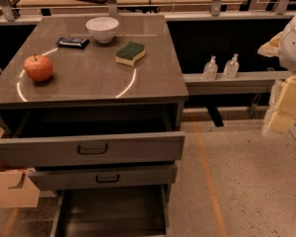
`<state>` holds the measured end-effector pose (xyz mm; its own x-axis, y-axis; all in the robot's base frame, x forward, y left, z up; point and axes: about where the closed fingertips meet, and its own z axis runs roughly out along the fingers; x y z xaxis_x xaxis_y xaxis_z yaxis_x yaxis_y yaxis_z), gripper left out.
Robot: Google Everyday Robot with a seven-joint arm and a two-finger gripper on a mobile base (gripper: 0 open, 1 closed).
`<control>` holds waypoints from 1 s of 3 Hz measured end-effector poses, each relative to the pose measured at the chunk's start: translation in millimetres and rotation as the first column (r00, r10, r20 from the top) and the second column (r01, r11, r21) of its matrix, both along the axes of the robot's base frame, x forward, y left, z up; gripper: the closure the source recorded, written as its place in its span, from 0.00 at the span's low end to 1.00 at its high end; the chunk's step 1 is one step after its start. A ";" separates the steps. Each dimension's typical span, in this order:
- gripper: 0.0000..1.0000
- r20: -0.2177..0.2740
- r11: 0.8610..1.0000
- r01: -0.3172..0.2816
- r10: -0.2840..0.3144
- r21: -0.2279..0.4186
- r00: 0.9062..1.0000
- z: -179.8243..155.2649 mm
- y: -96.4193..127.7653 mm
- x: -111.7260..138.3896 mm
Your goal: Place sponge into bottom drawer
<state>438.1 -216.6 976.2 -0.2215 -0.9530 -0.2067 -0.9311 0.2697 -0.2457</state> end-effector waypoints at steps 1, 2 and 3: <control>0.00 0.000 1.000 0.000 0.000 0.000 1.000 0.0 0.0 0.0; 0.00 0.007 0.998 0.019 -0.020 0.061 1.000 -2.9 7.5 22.8; 0.00 0.009 0.974 0.078 -0.082 0.211 0.997 -18.1 25.9 78.7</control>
Offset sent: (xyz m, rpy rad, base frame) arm 0.0678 0.0198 -0.0112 0.1841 -0.0050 -0.0599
